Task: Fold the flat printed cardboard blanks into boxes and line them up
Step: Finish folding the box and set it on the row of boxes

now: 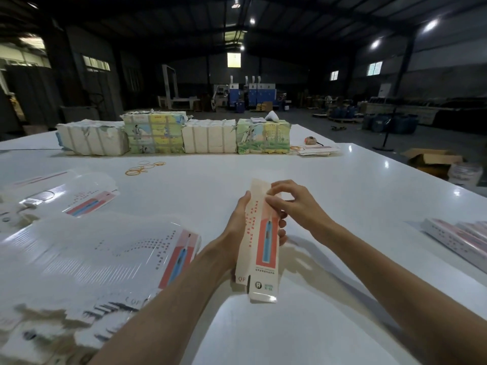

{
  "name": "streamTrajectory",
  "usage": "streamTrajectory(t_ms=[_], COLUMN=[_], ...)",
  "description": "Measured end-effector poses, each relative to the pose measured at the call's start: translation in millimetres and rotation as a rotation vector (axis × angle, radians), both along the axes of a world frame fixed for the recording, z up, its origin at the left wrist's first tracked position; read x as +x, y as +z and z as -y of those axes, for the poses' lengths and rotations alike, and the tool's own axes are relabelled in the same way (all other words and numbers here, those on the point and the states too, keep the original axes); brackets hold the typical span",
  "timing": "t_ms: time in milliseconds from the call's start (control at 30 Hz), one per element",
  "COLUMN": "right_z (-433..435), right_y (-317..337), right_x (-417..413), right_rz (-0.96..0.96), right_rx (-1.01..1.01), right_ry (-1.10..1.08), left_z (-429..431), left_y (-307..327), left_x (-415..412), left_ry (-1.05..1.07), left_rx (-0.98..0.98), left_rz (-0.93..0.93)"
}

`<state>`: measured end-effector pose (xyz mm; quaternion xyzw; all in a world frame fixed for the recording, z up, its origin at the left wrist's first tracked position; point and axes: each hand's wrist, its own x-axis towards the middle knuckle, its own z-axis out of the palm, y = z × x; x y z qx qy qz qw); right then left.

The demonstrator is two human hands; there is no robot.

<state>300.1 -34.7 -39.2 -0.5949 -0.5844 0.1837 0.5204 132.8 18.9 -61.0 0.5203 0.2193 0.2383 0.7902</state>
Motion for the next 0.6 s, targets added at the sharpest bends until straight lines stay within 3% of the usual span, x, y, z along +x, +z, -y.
streamTrajectory(t_ms=[267, 433, 600], right_z=[5, 15, 18], right_y=[-1, -1, 2], right_x=[16, 16, 9], right_rz=[-0.121, -0.297, -0.492], right_rx=[0.002, 0.020, 0.009], right_ry=[0.001, 0.079, 0.235], left_z=[5, 2, 7], left_y=[3, 5, 5], left_x=[5, 5, 13], left_ry=[-0.121, -0.214, -0.158], left_rx=[0.081, 0.091, 0.052], left_rz=[-0.038, -0.070, -0.120])
